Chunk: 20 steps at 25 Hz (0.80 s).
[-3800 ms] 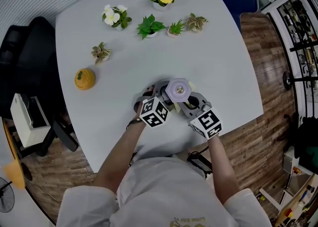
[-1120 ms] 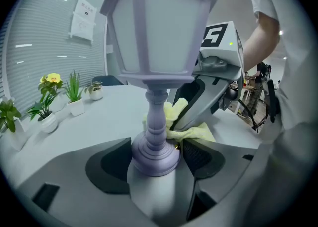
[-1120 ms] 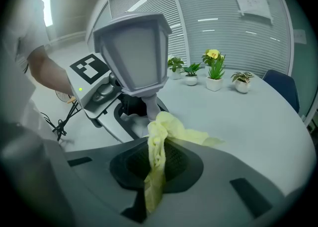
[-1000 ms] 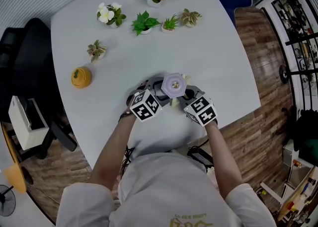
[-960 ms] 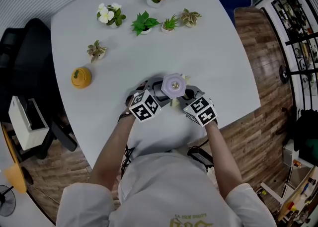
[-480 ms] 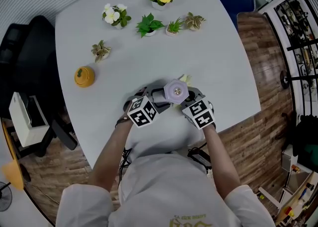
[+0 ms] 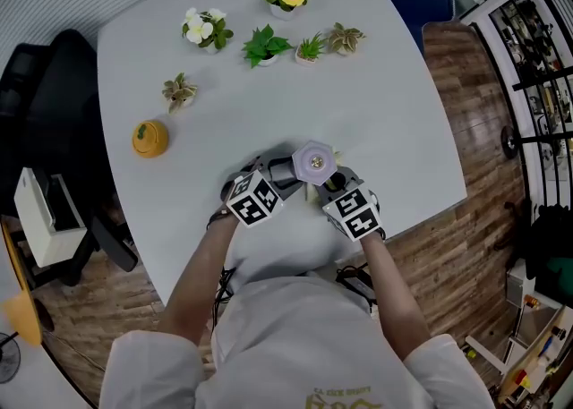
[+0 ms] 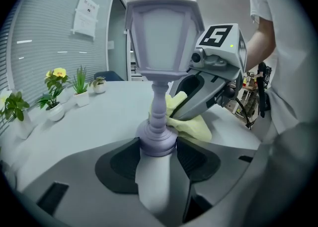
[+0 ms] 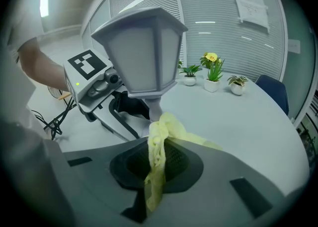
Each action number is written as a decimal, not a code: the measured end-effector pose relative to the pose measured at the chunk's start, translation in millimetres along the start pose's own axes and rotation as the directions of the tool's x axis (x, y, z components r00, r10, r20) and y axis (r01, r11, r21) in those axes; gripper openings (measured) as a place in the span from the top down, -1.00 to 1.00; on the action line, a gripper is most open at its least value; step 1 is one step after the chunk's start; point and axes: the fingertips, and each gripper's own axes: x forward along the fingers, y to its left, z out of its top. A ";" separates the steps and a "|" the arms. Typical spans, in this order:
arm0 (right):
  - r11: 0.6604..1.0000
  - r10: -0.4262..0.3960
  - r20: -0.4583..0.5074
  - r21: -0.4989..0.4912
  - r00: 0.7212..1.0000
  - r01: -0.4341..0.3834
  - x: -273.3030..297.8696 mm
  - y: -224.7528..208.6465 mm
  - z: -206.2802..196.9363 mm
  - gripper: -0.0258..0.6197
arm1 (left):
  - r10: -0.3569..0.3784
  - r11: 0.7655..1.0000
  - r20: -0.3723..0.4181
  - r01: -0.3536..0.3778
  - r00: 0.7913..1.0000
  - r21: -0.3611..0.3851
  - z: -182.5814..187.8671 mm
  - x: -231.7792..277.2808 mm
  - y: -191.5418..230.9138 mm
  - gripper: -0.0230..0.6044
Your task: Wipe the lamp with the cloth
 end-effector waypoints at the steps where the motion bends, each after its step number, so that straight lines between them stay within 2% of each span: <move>1: 1.000 0.002 -0.002 0.001 1.000 -0.002 0.0 1.7 0.0 0.84 | -0.001 1.000 0.000 0.001 1.000 0.000 0.1 -0.1 0.2 0.18; 10: 0.998 0.047 -0.035 -0.038 0.998 -0.048 6.4 29.2 -2.2 0.84 | 0.000 1.000 -0.001 0.000 1.000 0.006 0.3 -1.0 -1.0 0.19; 20: 0.998 0.057 -0.026 -0.025 0.998 -0.057 4.3 25.6 -2.1 0.84 | 0.005 1.000 0.000 -0.005 1.000 0.008 1.0 -0.9 -0.7 0.19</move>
